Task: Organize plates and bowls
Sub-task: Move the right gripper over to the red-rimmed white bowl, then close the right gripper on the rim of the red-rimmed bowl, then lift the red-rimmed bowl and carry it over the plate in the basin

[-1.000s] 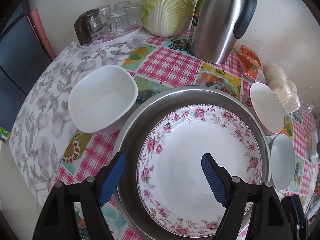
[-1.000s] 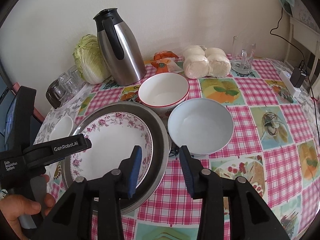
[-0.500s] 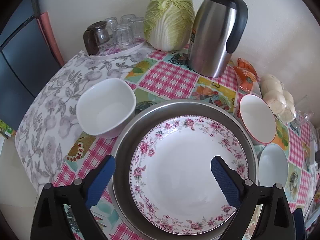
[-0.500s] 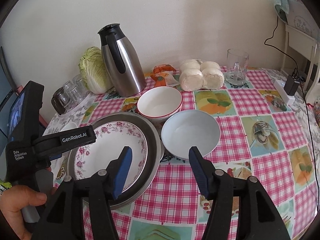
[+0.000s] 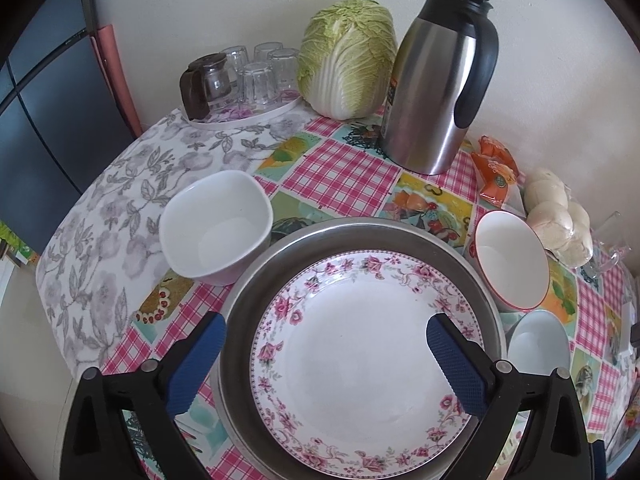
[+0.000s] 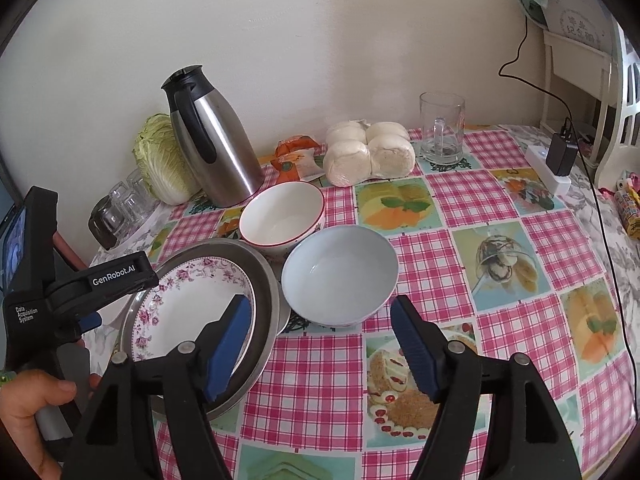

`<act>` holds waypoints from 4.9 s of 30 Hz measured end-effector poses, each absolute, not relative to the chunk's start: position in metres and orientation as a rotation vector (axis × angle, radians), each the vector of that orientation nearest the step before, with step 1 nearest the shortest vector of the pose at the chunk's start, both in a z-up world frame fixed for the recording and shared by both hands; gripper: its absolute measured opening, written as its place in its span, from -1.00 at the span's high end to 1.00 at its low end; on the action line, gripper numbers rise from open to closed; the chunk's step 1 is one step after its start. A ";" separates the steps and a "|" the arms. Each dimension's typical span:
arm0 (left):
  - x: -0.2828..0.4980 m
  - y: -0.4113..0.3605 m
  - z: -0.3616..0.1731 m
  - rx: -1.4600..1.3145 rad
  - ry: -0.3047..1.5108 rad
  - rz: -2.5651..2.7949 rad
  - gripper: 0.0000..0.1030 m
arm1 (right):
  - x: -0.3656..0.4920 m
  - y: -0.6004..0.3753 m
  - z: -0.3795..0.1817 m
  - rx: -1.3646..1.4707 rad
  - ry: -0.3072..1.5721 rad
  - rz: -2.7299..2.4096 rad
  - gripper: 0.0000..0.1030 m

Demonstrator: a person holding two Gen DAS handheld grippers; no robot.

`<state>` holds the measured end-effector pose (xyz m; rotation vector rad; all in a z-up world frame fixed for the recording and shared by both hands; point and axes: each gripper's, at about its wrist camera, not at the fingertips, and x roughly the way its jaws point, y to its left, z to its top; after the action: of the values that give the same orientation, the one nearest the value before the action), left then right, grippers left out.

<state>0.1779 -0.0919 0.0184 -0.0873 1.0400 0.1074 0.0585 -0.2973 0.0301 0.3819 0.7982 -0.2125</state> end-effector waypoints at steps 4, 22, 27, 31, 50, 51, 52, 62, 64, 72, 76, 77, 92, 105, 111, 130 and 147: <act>0.181 -0.102 0.023 -0.063 1.024 0.091 -0.98 | 0.060 -0.302 0.028 0.385 0.803 -0.215 -0.45; 0.204 -0.114 0.036 -0.048 0.972 0.046 -1.00 | 0.074 -0.321 0.019 0.397 0.804 -0.251 -0.71; 0.213 -0.114 0.031 -0.056 0.975 0.043 -1.00 | 0.079 -0.330 0.014 0.430 0.800 -0.258 -0.90; 0.220 -0.117 0.025 -0.055 0.982 0.040 -1.00 | 0.086 -0.335 0.006 0.465 0.812 -0.264 -0.90; 0.248 -0.132 0.011 -0.018 0.957 -0.015 -1.00 | 0.117 -0.331 -0.003 0.411 0.830 -0.250 -0.90; 0.249 -0.132 0.011 -0.018 0.954 -0.017 -1.00 | 0.118 -0.330 -0.003 0.406 0.828 -0.250 -0.90; 0.250 -0.133 0.011 -0.017 0.949 -0.020 -1.00 | 0.119 -0.330 -0.003 0.400 0.828 -0.250 -0.90; 0.259 -0.127 0.013 -0.054 0.942 -0.054 -1.00 | 0.128 -0.331 -0.006 0.378 0.830 -0.251 -0.90; 0.261 -0.125 0.011 -0.061 0.947 -0.060 -1.00 | 0.129 -0.330 -0.005 0.367 0.831 -0.255 -0.90; 0.263 -0.121 0.013 -0.088 0.966 -0.118 -1.00 | 0.130 -0.333 -0.002 0.361 0.841 -0.272 -0.90; 0.265 -0.123 0.009 -0.092 0.992 -0.155 -1.00 | 0.128 -0.336 -0.002 0.375 0.855 -0.279 -0.90; 0.266 -0.123 0.008 -0.094 0.999 -0.164 -1.00 | 0.128 -0.336 -0.002 0.378 0.855 -0.282 -0.90; 0.282 -0.115 -0.010 -0.196 1.040 -0.259 -0.96 | 0.163 -0.360 -0.011 0.583 0.870 -0.217 -0.90; 0.299 -0.149 -0.030 -0.143 1.088 -0.349 -0.25 | 0.241 -0.353 -0.029 0.398 1.020 -0.196 -0.11; 0.299 -0.161 -0.029 -0.068 1.099 -0.353 -0.08 | 0.256 -0.344 -0.047 0.365 1.074 -0.168 0.34; 0.316 -0.213 -0.057 0.075 1.261 -0.361 0.76 | 0.268 -0.340 -0.068 0.370 1.119 -0.143 0.76; 0.278 -0.208 0.009 0.026 1.074 -0.391 0.82 | 0.236 -0.345 -0.013 0.395 0.964 -0.142 0.76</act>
<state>0.2781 -0.2078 0.0090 0.0263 1.0740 -0.3915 0.2357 -0.3447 -0.0131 0.3947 0.9638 -0.1423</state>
